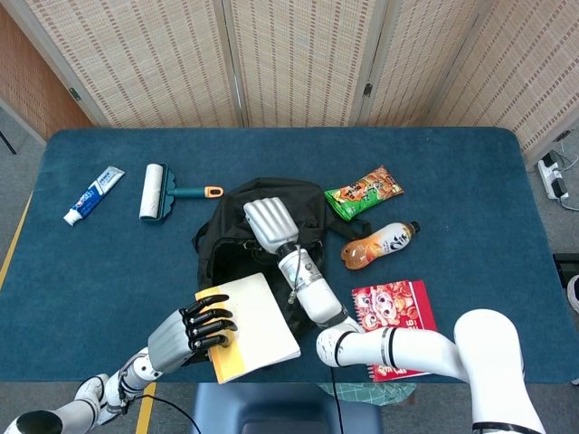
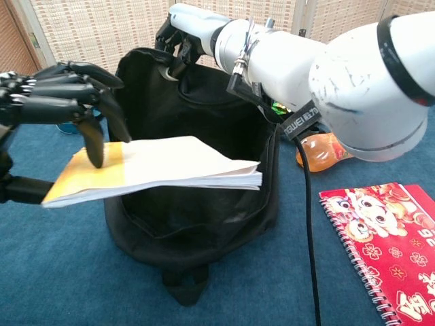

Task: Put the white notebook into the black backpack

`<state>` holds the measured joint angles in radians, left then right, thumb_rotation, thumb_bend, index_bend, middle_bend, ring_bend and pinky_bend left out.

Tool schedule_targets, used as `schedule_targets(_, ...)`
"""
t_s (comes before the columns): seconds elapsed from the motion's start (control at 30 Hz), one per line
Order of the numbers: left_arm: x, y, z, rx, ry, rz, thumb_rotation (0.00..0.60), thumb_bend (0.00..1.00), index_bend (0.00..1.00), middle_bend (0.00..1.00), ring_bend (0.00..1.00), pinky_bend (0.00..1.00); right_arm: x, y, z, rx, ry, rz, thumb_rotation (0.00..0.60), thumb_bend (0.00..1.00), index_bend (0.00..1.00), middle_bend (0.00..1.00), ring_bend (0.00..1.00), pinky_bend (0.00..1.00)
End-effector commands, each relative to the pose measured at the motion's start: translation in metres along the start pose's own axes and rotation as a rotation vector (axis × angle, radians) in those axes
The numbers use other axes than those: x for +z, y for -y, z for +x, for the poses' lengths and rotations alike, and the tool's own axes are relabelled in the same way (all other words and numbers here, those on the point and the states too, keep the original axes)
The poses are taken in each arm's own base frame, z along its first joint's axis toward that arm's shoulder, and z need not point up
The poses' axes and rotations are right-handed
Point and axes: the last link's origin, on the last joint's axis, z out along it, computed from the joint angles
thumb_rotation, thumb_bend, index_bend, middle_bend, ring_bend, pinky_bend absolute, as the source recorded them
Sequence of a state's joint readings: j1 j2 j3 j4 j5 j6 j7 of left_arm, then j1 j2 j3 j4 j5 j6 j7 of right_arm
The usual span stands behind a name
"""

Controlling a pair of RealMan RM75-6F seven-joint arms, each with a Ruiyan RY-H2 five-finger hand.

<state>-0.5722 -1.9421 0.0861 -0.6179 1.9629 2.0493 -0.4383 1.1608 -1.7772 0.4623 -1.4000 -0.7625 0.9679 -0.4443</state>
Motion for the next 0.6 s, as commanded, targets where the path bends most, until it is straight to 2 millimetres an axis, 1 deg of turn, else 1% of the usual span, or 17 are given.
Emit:
schedule_targets(0.03,0.007,0.004,-0.007,0.017,-0.007,0.011,0.6,0.57,0.73,0.51,0.42,0.28,-0.002,0.002,0.001,0.004,-0.001,0.01,0.6,0.77,0.8,0.49,0.4,0.31)
schedule_targets(0.13,0.015,0.005,-0.012,0.012,-0.027,0.022,0.6,0.57,0.73,0.51,0.42,0.28,-0.003,0.004,0.001,0.012,0.0,0.017,0.6,0.77,0.8,0.49,0.41,0.31)
schedule_targets(0.33,0.029,0.008,-0.023,0.064,-0.042,0.027,0.6,0.57,0.73,0.51,0.42,0.29,-0.003,0.009,0.002,0.026,0.0,0.029,0.6,0.77,0.8,0.49,0.41,0.31)
schedule_targets(0.43,0.031,0.008,-0.035,0.094,0.01,0.032,0.6,0.57,0.73,0.51,0.42,0.29,-0.003,0.012,0.004,0.038,-0.001,0.035,0.6,0.77,0.8,0.49,0.41,0.31)
schedule_targets(0.6,0.029,0.007,-0.05,0.094,0.08,0.049,0.6,0.57,0.73,0.51,0.42,0.29,-0.004,0.015,0.004,0.046,0.003,0.045,0.6,0.77,0.8,0.49,0.41,0.31)
